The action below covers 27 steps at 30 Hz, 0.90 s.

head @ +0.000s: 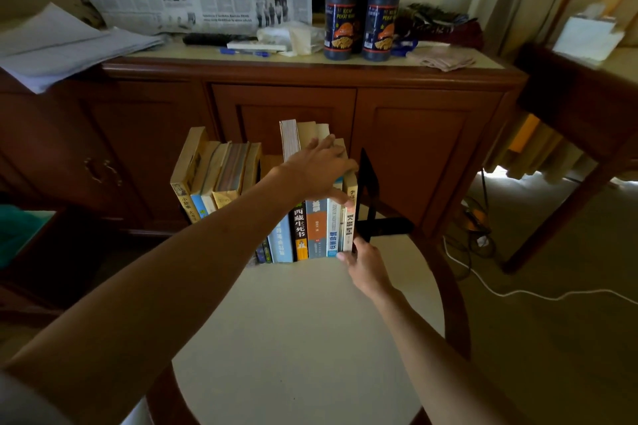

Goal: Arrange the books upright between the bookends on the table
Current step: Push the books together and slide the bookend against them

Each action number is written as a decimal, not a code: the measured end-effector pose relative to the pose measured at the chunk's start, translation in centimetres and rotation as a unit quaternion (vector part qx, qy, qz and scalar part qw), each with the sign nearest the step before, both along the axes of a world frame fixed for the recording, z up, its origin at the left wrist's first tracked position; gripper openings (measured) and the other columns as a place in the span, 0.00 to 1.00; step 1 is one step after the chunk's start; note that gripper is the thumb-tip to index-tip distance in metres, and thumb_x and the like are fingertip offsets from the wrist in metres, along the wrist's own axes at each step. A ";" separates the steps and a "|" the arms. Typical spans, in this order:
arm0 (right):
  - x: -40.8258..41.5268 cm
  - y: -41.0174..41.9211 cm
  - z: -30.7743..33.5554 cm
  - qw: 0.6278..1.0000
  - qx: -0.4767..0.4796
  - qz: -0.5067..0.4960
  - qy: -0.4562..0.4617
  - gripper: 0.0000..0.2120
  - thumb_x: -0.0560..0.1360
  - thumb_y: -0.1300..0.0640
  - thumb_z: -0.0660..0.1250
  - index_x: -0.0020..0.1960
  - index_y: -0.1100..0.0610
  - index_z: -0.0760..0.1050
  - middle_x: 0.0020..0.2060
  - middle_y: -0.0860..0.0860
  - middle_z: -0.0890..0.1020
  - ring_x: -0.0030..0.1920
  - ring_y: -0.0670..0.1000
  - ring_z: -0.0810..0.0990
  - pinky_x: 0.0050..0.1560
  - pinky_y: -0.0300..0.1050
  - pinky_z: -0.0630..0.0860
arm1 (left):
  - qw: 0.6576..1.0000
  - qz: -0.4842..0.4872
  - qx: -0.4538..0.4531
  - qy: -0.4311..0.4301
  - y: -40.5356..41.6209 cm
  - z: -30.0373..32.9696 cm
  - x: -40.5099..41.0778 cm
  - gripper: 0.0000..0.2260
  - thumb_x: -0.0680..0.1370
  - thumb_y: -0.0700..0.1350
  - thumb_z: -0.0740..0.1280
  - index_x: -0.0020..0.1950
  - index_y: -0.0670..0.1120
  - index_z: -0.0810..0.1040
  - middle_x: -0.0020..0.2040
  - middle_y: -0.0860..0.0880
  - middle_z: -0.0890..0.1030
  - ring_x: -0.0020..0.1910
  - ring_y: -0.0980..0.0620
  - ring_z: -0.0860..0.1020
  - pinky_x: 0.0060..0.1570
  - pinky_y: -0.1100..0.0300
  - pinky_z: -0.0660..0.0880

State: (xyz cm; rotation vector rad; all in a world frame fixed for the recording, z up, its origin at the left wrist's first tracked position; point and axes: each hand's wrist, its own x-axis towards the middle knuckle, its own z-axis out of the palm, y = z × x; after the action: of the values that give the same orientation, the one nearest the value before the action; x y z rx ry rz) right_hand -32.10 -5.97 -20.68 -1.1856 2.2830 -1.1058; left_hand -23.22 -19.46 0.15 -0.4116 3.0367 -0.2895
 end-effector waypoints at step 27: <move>1.8 -0.9 -0.2 0.994 0.009 -0.062 0.085 0.10 0.80 0.59 0.63 0.58 0.58 0.80 0.60 0.54 0.82 0.58 0.52 0.81 0.52 0.45 0.81 | 0.999 0.018 -0.023 0.038 -0.7 -0.8 -0.6 0.36 0.72 0.73 0.60 0.75 0.55 0.65 0.76 0.44 0.66 0.78 0.40 0.55 0.75 0.39 0.56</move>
State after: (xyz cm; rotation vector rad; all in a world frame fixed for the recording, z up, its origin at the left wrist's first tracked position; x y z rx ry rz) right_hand -30.31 -6.88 -20.84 -1.1865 2.5199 -1.0608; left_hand -23.79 -20.11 -0.65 -0.4917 3.0978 -0.3501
